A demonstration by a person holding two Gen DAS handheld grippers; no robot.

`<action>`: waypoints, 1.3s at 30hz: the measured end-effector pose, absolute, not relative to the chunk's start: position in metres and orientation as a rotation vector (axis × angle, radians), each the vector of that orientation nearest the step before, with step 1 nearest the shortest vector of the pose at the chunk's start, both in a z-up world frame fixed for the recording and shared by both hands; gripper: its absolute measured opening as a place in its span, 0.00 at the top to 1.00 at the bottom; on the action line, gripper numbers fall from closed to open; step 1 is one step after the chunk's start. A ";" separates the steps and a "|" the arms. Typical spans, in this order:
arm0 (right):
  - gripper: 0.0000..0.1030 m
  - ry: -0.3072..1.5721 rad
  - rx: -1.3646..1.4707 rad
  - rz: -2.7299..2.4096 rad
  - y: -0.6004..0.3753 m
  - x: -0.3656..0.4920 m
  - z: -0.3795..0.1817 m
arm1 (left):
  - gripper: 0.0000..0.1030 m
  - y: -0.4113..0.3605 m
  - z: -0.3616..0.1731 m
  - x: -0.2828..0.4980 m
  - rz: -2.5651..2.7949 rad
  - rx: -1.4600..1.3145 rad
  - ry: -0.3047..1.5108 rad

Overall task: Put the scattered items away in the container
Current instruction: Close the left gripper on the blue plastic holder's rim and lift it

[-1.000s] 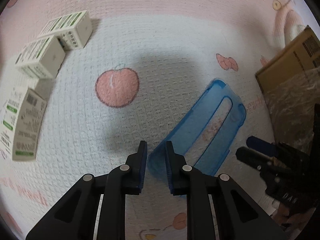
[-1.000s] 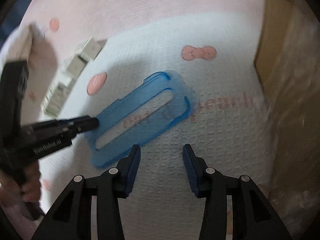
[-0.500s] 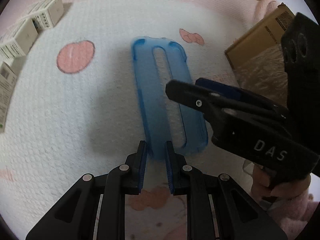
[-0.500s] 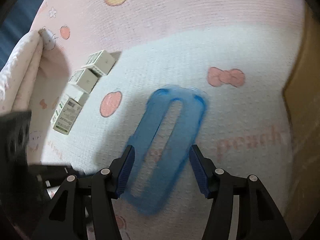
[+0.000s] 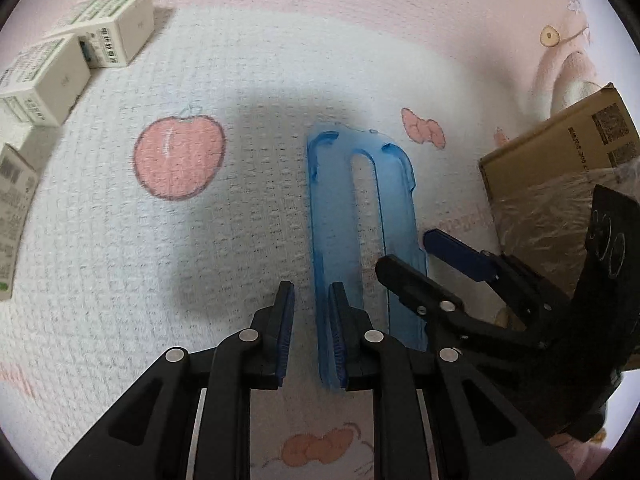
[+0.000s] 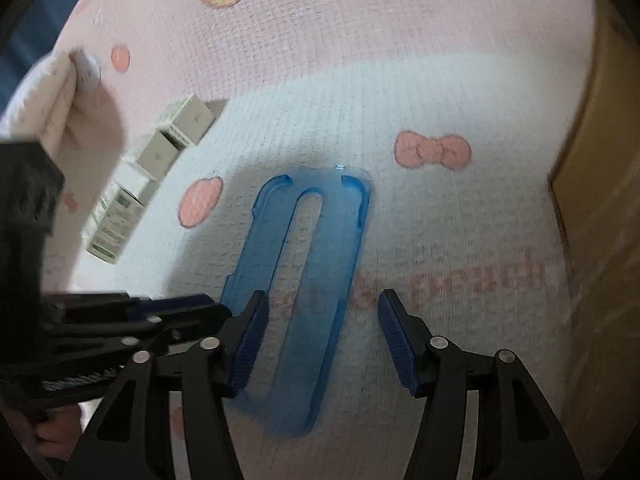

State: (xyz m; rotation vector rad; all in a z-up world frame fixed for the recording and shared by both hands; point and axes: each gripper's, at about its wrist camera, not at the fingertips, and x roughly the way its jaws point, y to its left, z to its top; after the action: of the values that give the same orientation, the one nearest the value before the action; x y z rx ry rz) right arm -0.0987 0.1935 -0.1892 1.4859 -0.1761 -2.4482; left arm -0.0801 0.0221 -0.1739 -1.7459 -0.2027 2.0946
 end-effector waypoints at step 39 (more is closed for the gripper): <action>0.86 -0.656 1.473 -2.250 0.240 -0.095 -0.198 | 0.86 0.045 -0.197 -0.083 1.930 -1.715 -0.337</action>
State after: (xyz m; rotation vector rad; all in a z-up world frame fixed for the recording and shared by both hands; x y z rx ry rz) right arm -0.0951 0.2395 -0.1983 1.4727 -0.6559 -2.2502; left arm -0.0825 0.0448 -0.1968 -1.7147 -0.3369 1.9301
